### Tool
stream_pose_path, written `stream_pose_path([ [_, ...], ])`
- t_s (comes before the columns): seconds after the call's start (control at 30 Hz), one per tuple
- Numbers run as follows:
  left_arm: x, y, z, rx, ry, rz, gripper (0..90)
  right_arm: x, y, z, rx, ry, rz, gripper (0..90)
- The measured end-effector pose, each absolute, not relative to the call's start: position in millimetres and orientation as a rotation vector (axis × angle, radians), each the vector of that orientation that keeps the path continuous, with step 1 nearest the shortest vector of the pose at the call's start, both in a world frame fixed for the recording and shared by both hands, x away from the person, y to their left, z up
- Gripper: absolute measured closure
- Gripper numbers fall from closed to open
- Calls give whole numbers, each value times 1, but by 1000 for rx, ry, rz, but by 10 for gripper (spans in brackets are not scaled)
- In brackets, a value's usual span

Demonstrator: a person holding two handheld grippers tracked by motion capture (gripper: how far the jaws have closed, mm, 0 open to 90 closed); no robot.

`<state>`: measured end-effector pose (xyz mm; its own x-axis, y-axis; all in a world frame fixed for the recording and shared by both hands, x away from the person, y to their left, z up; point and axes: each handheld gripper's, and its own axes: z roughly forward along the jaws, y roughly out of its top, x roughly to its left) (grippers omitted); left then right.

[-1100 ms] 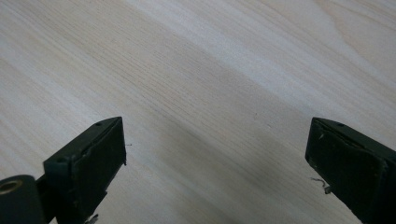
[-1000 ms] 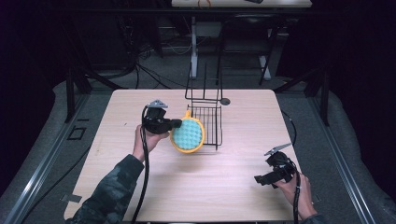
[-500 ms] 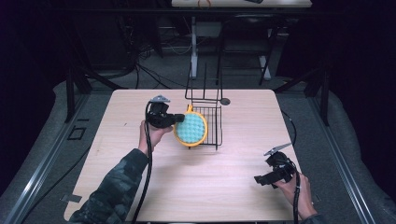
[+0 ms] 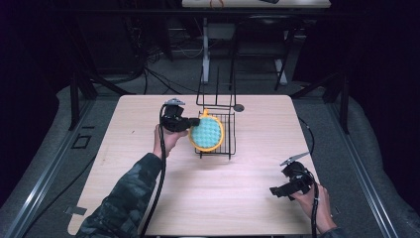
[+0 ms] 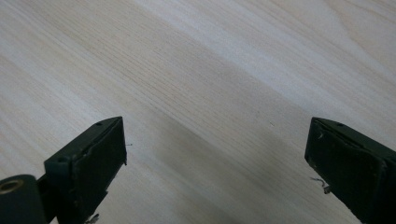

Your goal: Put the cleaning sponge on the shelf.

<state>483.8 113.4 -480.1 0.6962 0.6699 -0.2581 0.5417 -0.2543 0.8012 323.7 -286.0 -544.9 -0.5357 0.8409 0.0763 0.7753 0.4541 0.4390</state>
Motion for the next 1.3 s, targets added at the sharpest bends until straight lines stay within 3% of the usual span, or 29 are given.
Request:
stream_pose_path([
  [1.3, 511, 82, -505, 1956, 983, 146, 874, 298, -307, -546, 1509, 2473, 634, 55],
])
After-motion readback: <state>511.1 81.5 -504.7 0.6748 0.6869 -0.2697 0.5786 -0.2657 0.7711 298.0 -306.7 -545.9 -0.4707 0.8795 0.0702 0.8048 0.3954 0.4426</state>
